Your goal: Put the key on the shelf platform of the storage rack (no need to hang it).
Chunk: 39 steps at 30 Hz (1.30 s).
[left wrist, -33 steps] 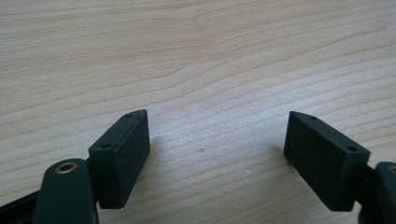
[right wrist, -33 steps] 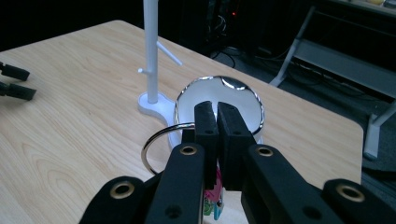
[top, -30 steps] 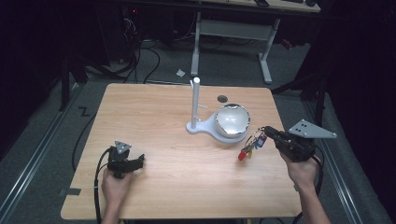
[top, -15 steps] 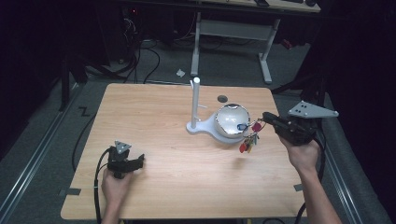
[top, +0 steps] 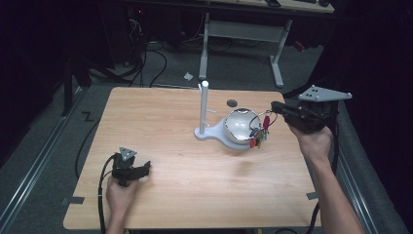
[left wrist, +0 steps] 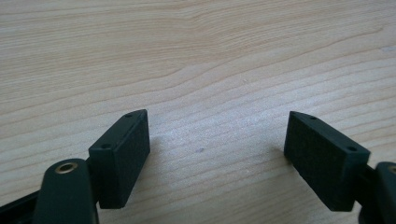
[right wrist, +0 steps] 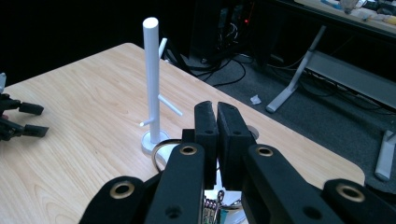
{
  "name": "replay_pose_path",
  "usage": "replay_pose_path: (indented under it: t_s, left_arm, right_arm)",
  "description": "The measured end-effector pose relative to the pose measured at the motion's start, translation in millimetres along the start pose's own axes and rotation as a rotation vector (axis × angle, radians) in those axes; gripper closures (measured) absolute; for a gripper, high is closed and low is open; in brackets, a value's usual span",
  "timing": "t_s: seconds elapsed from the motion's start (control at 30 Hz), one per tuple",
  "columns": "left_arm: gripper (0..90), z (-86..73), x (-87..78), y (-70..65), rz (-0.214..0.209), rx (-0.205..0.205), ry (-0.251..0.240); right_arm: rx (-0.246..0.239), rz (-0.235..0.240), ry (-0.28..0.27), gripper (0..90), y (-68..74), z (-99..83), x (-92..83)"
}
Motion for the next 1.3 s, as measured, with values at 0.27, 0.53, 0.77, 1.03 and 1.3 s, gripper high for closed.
replay_pose_path:
  t_s: [0.27, 0.53, 0.77, 1.03, 1.3]
  left_arm:
    - [22.8, 0.0, 0.0, 0.0, 0.0, 0.0, 0.0]
    - [22.7, -0.1, -0.1, 0.1, -0.001, -0.001, 0.0]
    - [22.7, -0.1, -0.1, 0.2, -0.003, -0.002, -0.001]
    - [22.7, -0.1, -0.2, 0.2, -0.003, -0.002, -0.001]
    - [22.8, -0.1, -0.1, 0.1, -0.001, -0.001, 0.0]
  right_arm:
    - [0.004, 0.002, 0.0, 88.3, -3.2, 12.5, 8.5]
    - [0.025, 0.003, 0.001, 88.3, -8.3, 24.7, 21.1]
    - [0.039, -0.014, 0.014, 88.3, -13.4, 31.0, 35.5]
    - [0.061, -0.013, 0.037, 88.3, -16.7, 26.3, 53.9]
    - [0.076, -0.006, 0.078, 88.3, -14.5, 15.2, 78.3]
Point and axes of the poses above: each handheld gripper's, and its own axes: x roughly forward along the jaws, z roughly out of its top, y roughly to its left, the point moved 7 cm from there along x, roughly forward along the jaws, and after that the axes turned 15 degrees about y, right-handed, at the moved point
